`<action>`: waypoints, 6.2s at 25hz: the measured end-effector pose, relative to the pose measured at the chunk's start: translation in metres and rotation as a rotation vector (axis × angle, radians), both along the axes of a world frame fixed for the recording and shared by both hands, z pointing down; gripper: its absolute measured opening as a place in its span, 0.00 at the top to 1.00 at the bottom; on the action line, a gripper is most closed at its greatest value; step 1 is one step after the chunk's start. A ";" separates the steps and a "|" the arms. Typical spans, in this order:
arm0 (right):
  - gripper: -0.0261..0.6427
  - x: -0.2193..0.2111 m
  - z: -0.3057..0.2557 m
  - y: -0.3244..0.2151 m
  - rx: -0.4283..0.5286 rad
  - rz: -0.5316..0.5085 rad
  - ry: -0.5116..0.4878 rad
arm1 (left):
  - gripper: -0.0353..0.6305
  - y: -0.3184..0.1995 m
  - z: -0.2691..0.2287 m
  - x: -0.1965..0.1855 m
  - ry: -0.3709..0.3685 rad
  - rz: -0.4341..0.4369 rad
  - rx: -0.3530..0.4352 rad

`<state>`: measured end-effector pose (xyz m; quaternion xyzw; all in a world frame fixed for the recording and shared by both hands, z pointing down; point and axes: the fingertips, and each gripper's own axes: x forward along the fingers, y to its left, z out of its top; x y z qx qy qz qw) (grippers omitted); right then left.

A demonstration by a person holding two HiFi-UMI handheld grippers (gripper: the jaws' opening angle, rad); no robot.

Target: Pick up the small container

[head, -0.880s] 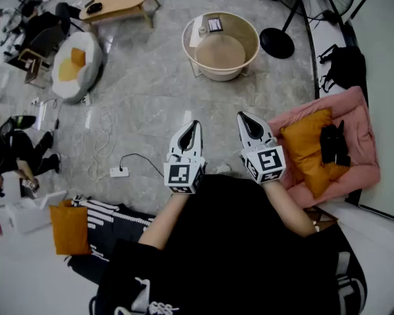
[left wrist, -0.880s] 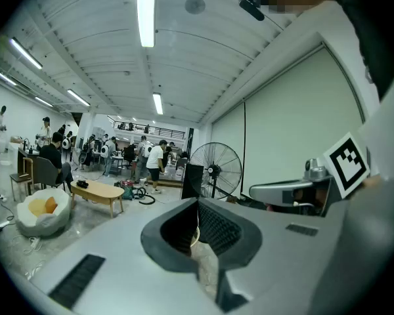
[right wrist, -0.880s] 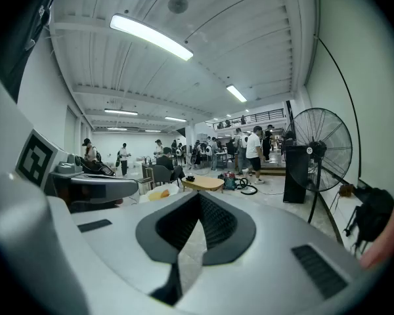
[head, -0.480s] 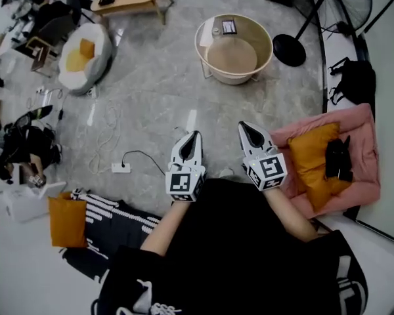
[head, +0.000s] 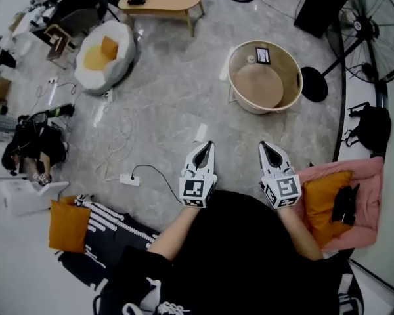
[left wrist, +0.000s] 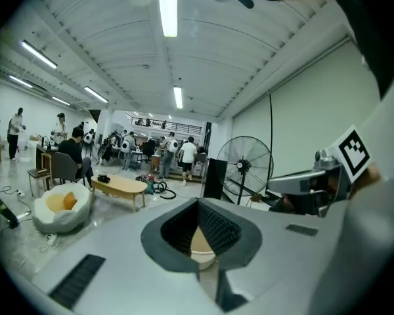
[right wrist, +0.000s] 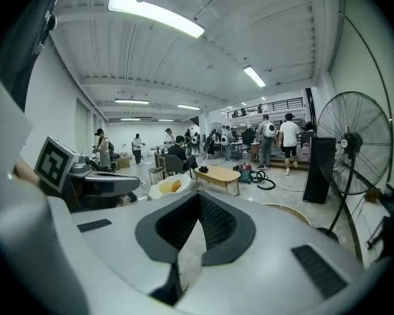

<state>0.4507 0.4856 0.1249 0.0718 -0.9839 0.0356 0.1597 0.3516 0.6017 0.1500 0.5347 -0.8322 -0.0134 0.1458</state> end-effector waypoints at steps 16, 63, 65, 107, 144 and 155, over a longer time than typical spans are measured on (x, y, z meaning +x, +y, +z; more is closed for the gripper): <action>0.94 -0.271 -0.022 -0.046 0.020 -0.019 0.046 | 0.92 -0.018 -0.007 -0.281 0.031 -0.095 0.032; 0.94 -0.434 0.065 -0.429 -0.140 0.368 0.117 | 0.92 -0.391 0.026 -0.506 0.022 0.256 -0.098; 0.94 -0.434 0.063 -0.453 -0.134 0.380 0.113 | 0.92 -0.419 0.027 -0.506 0.034 0.286 -0.104; 0.94 -0.400 0.402 -0.602 -0.432 0.850 0.215 | 0.91 -0.712 0.489 -0.438 0.034 1.068 -0.318; 0.94 -0.318 0.532 -0.548 -0.584 0.921 0.256 | 0.42 -0.754 0.651 -0.331 -0.105 1.132 -0.328; 0.94 -0.312 0.535 -0.548 -0.559 0.943 0.272 | 0.42 -0.757 0.657 -0.335 -0.183 1.108 -0.383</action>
